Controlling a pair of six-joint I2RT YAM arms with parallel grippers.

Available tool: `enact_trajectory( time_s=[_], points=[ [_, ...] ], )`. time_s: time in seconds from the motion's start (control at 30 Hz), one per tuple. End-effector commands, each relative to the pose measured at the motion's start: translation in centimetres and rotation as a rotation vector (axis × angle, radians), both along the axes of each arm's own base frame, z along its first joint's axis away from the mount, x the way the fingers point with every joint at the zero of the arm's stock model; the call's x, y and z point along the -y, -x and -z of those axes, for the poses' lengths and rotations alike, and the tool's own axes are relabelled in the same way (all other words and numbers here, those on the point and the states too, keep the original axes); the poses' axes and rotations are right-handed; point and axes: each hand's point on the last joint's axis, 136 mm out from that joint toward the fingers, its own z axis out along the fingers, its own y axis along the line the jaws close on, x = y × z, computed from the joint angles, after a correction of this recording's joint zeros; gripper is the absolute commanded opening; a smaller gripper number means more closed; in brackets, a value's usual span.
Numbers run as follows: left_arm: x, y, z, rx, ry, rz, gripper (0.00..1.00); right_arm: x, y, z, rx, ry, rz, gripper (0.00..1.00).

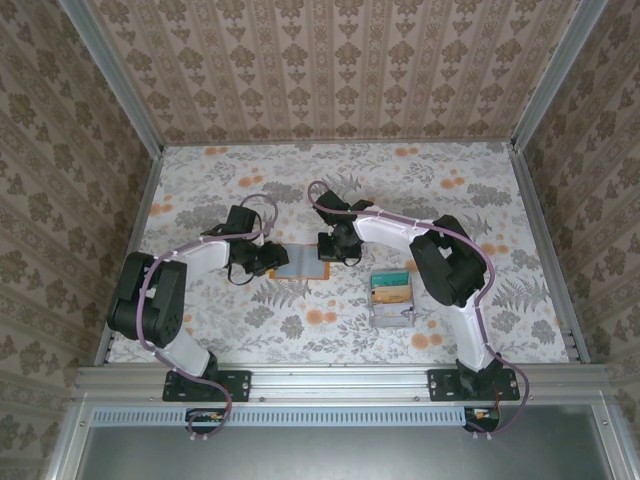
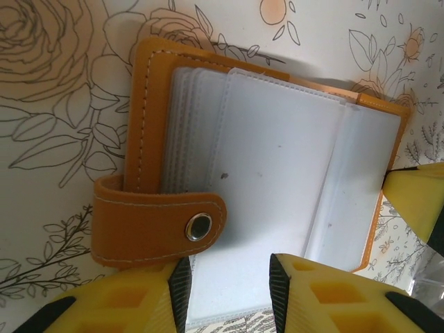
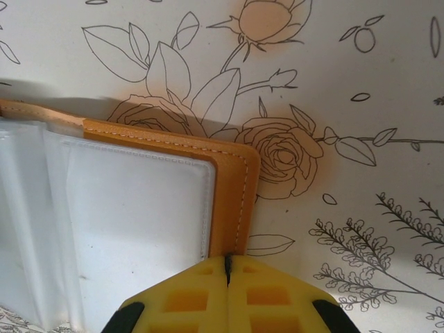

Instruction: Take the credit cards out of the card holder

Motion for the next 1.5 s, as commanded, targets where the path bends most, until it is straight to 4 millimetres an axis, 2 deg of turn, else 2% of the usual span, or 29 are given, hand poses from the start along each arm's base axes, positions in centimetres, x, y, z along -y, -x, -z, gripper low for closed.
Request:
enact_trajectory(
  time_s=[0.0,0.17,0.37,0.87,1.0,1.3,1.47],
  points=[
    [-0.7,0.1,0.1,-0.003,-0.055,0.004,0.39,0.2,0.5,0.8,-0.044,0.012,0.017,0.0],
    [-1.0,0.0,-0.3,0.016,-0.063,-0.006,0.39,0.2,0.6,1.0,-0.047,0.013,0.017,0.0],
    [-0.8,-0.3,-1.6,0.06,-0.042,-0.011,0.4,0.2,0.6,1.1,-0.049,0.014,0.02,0.0],
    [-0.1,0.4,0.8,-0.019,-0.024,0.019,0.4,0.2,0.8,1.3,-0.056,0.013,0.018,0.0],
    [0.5,0.7,1.2,-0.032,-0.018,0.036,0.41,0.1,0.7,1.2,-0.055,0.01,0.02,0.0],
    [3.3,0.6,0.0,-0.008,0.074,0.1,0.49,0.0,0.8,1.4,-0.057,0.007,0.021,0.0],
    [4.5,0.5,-0.5,0.001,0.097,0.132,0.5,0.0,0.7,1.3,-0.055,0.007,0.021,0.0]
  ],
)
